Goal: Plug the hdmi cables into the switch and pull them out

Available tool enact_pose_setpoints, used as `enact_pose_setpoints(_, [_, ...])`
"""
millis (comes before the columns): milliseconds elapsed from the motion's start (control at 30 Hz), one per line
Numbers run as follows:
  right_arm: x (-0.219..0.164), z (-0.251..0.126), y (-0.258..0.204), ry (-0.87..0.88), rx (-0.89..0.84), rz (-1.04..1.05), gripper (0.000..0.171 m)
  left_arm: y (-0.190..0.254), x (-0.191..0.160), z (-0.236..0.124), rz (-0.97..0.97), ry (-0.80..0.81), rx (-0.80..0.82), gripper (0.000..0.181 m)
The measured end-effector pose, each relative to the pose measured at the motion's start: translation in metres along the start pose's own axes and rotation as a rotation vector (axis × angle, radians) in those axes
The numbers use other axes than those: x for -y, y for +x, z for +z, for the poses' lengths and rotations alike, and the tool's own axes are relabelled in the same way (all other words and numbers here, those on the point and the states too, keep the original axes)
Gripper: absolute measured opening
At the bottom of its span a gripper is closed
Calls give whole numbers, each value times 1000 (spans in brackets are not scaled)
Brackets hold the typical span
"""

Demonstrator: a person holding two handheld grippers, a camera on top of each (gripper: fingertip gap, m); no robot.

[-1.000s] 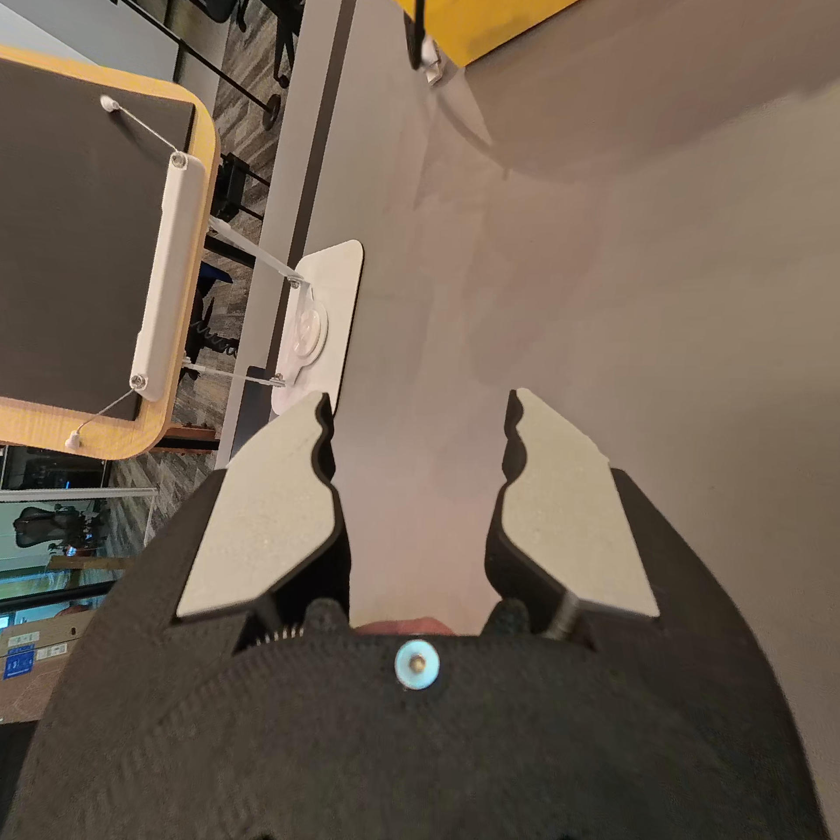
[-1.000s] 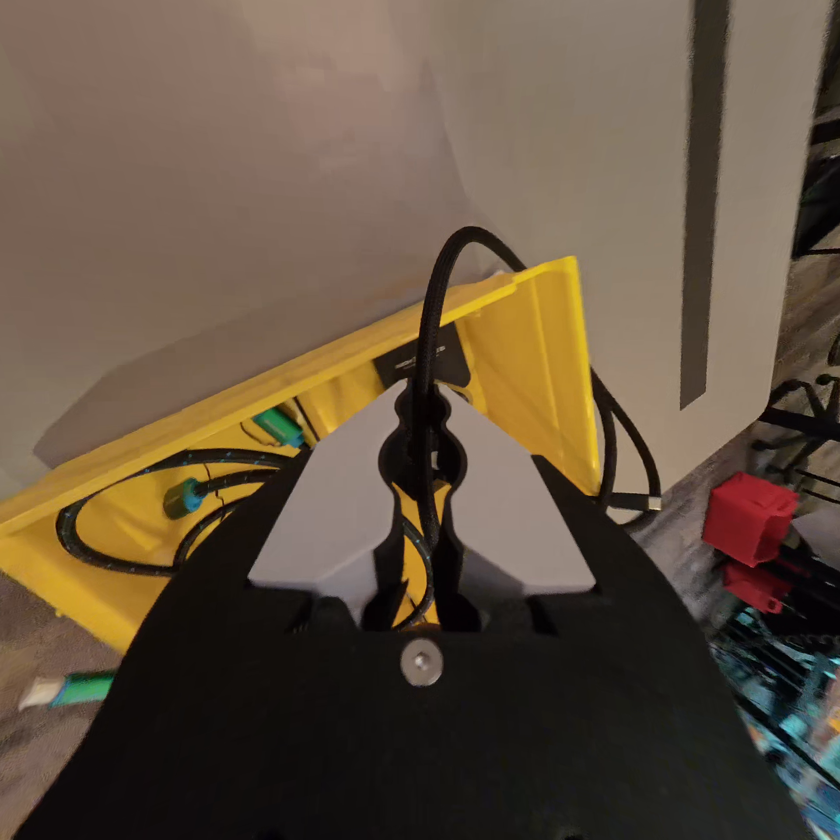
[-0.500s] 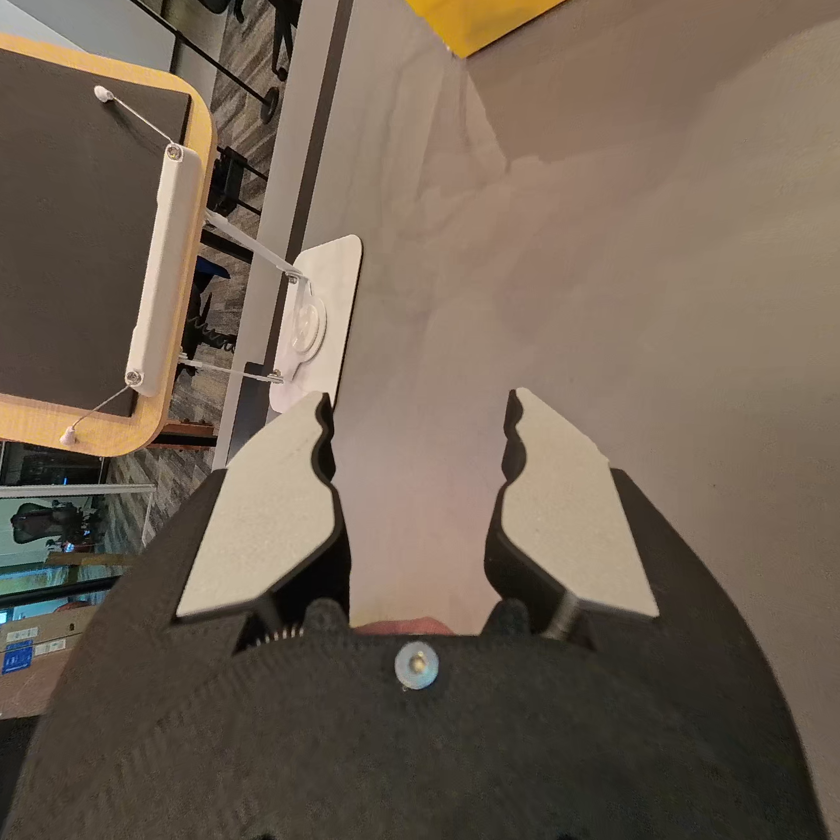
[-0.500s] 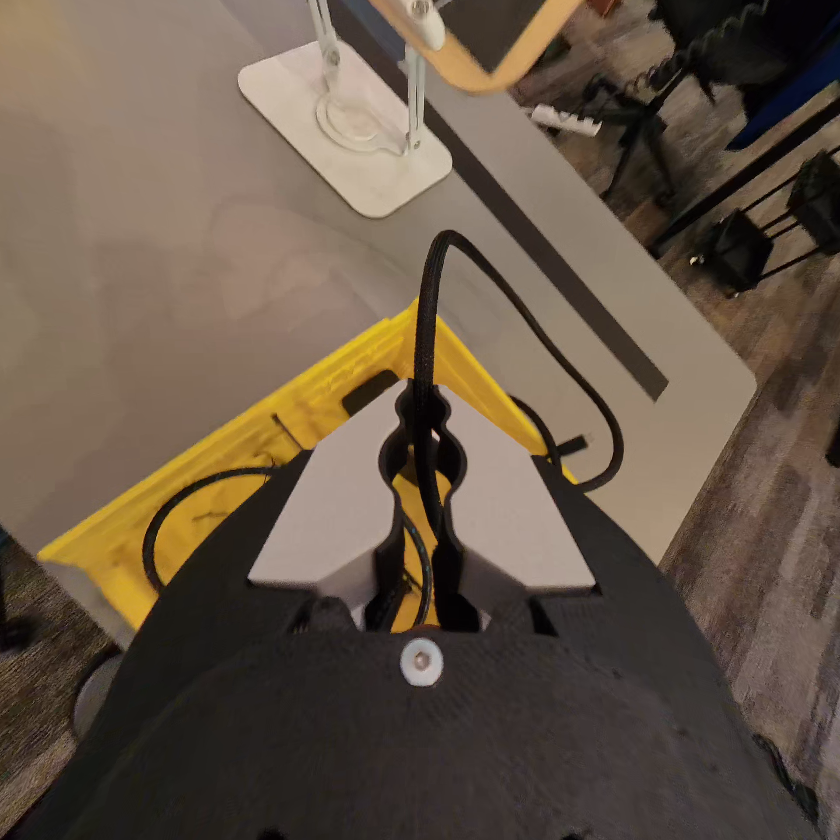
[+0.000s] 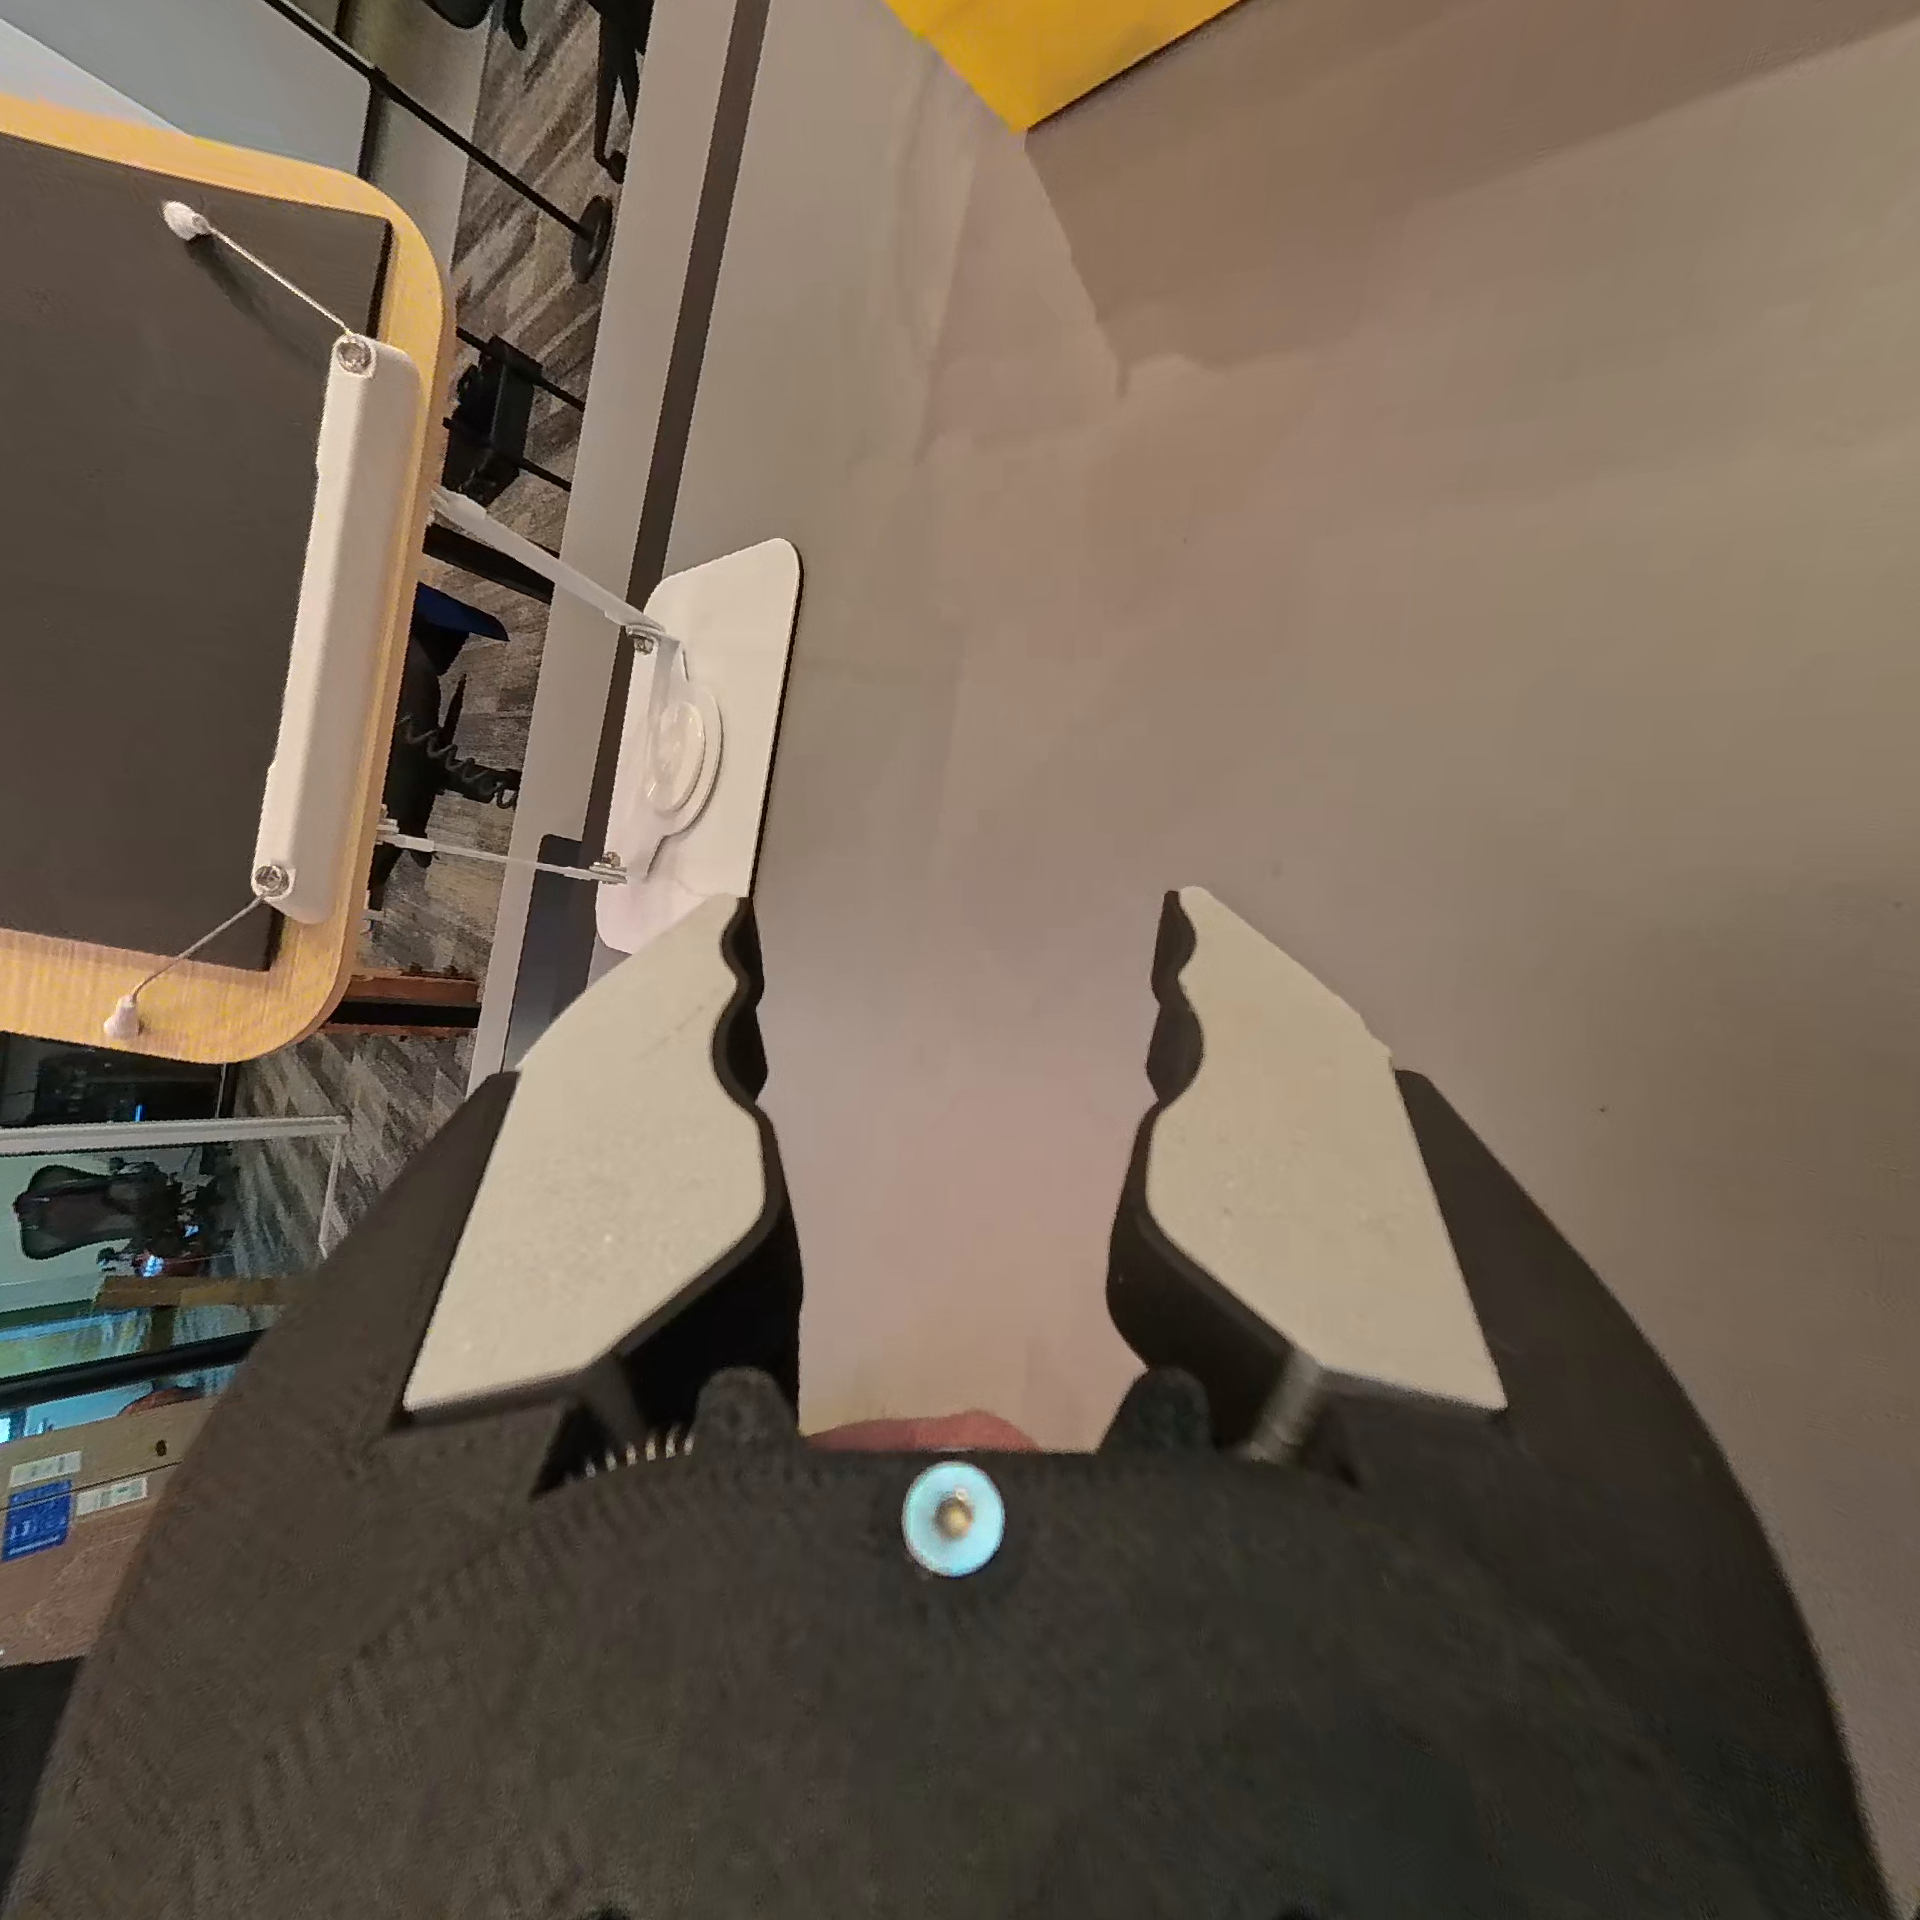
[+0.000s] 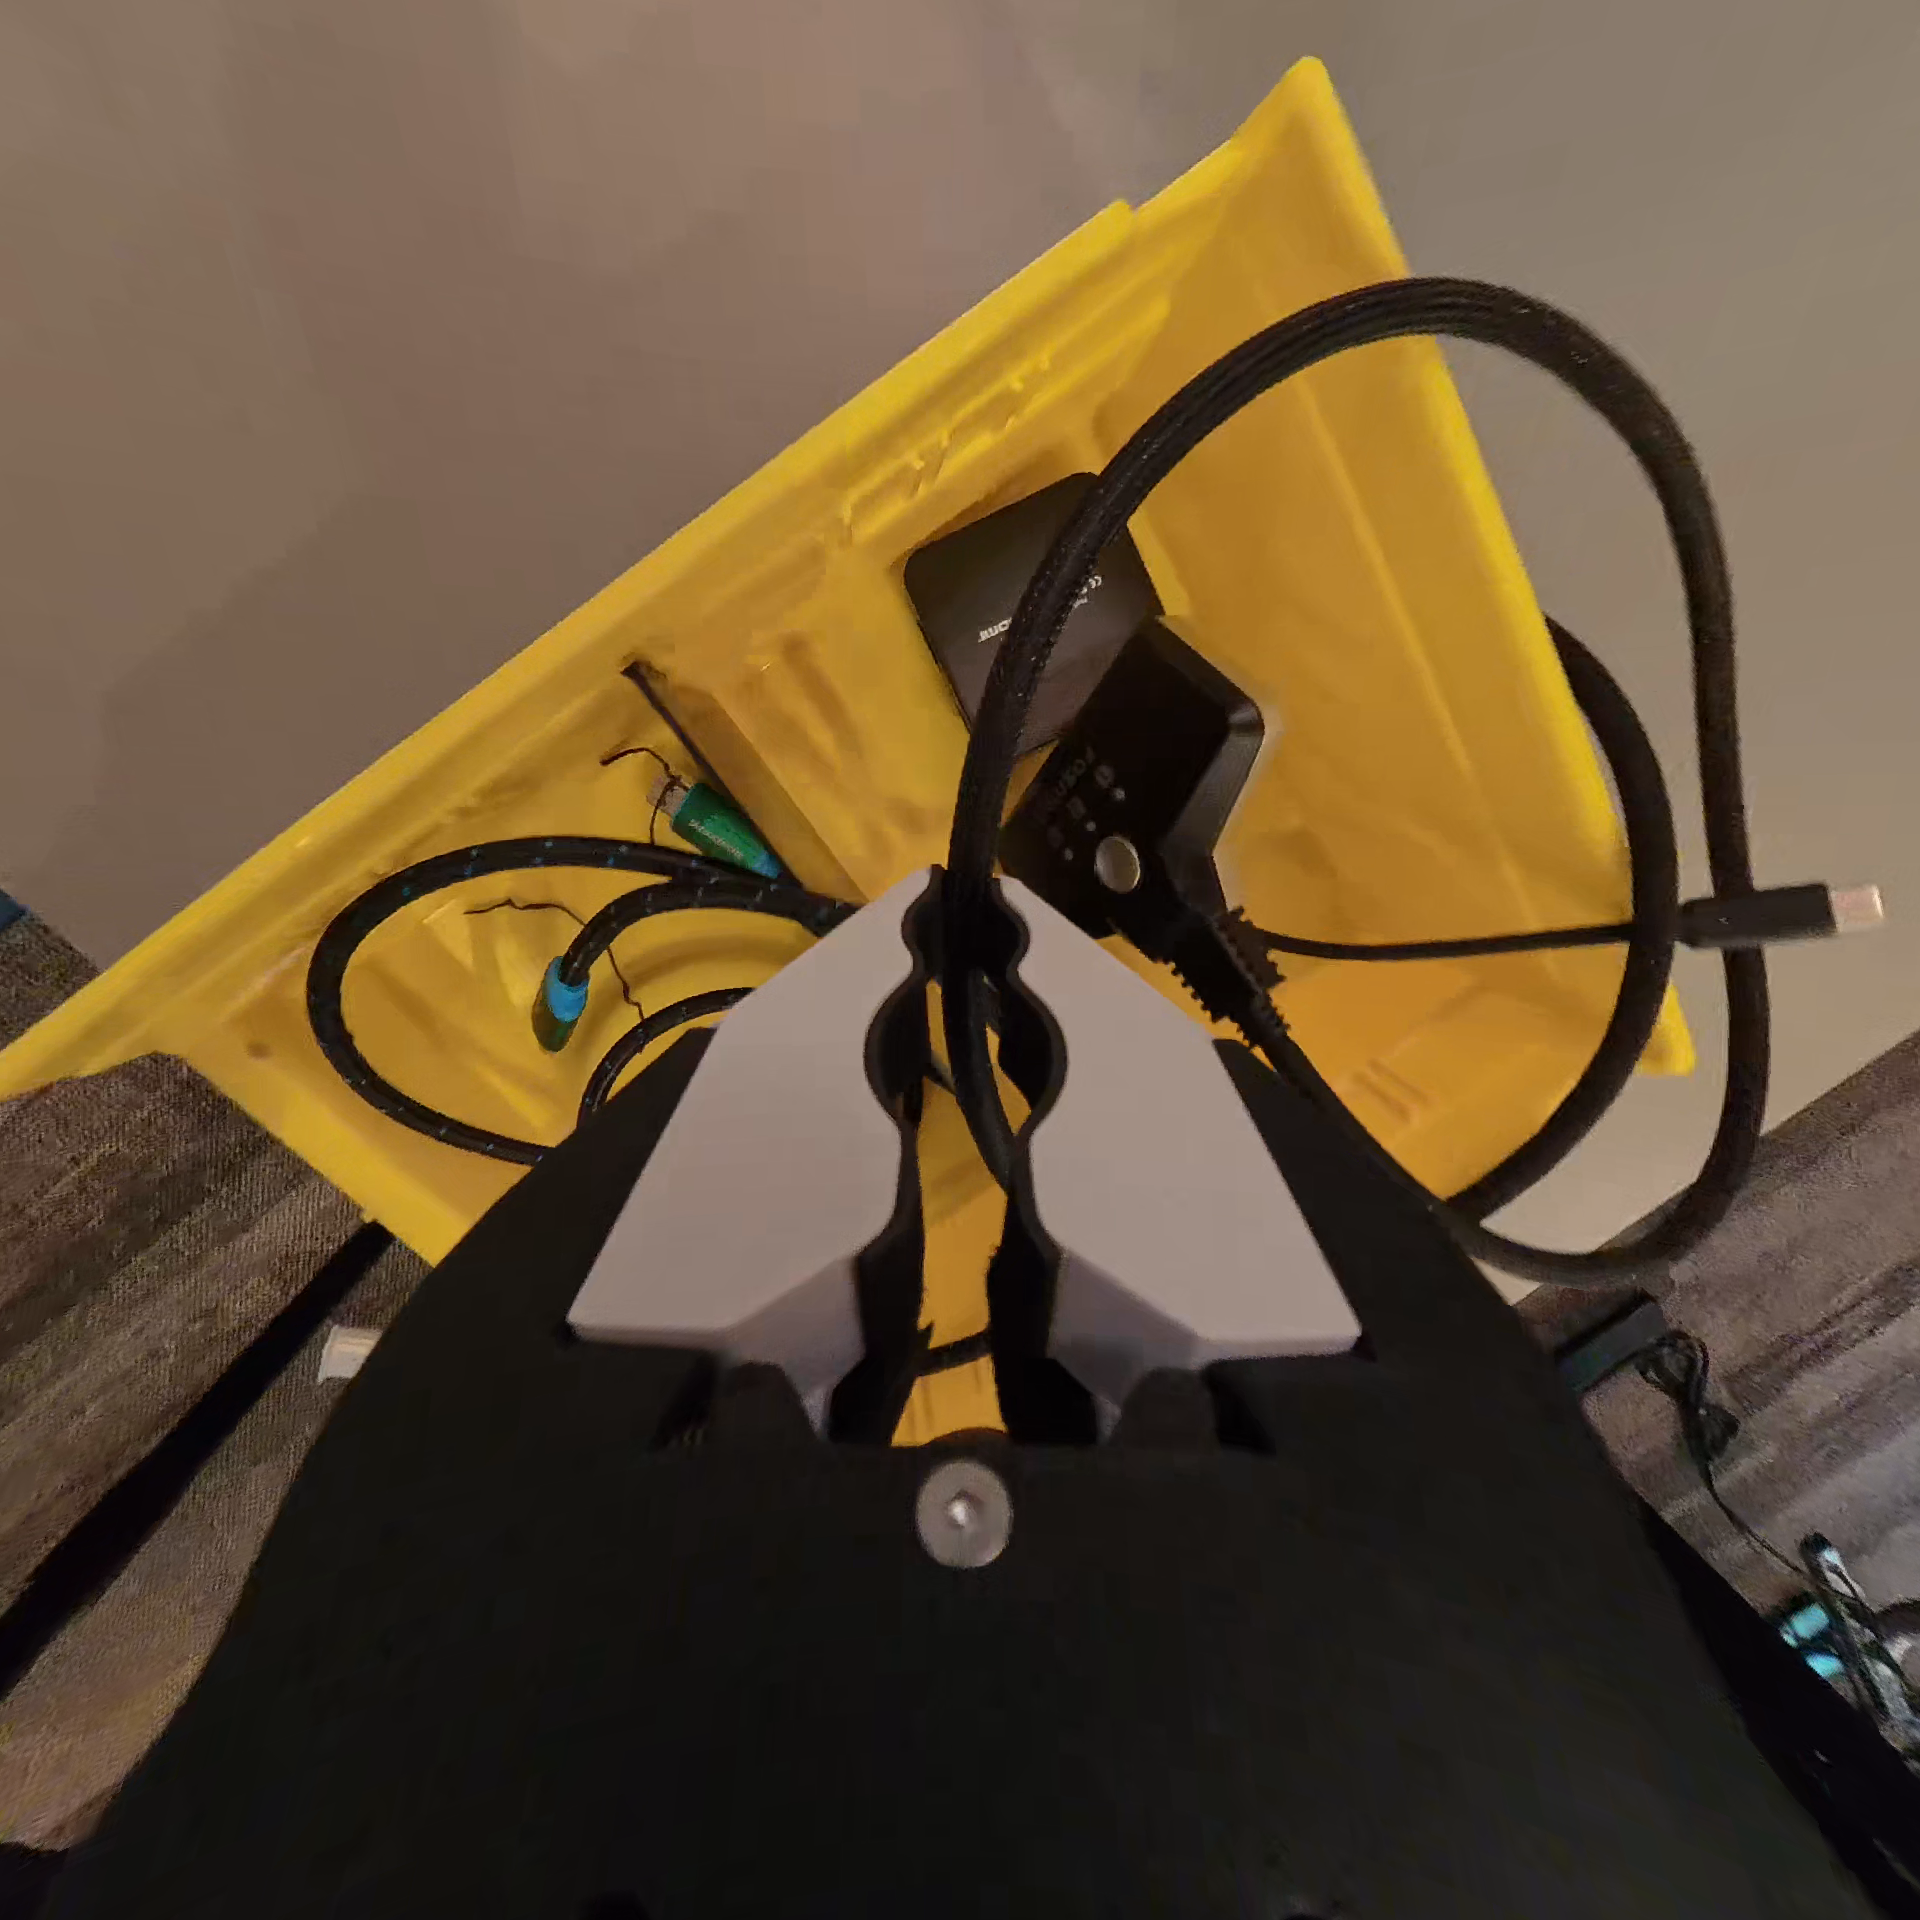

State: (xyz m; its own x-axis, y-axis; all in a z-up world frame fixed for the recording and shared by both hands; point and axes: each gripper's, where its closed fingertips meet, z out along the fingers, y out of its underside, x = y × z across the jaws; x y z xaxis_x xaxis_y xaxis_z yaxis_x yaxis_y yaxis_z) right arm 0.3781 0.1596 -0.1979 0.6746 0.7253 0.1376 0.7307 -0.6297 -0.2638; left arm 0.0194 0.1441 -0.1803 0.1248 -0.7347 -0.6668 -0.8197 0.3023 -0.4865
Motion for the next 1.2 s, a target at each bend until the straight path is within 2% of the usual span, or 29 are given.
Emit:
enact_pose_setpoints(167, [21, 11, 5, -52, 5, -23, 4, 2, -4, 3, 1, -8, -10, 72])
enact_pose_setpoints(300, [44, 19, 9, -1, 57, 1, 4, 3, -5, 3, -2, -8, -14, 72])
enact_pose_setpoints(500, [28, 51, 2, -70, 132, 18, 4, 1, -7, 2, -3, -8, -13, 72])
enact_pose_setpoints(733, [-4, 87, -18, -257, 182, -36, 5, 7, -8, 6, -2, -16, -31, 72])
enact_pose_setpoints(833, [3, 76, -21, -233, 221, -27, 6, 7, -8, 6, 6, -22, -28, 72])
enact_pose_setpoints(1000, [14, 49, -11, -161, 224, 12, 35, 5, -11, 7, -8, -22, -32, 72])
enact_pose_setpoints(1200, [28, 7, 18, 22, 130, 57, 36, 5, -14, 7, -8, -27, -32, 72])
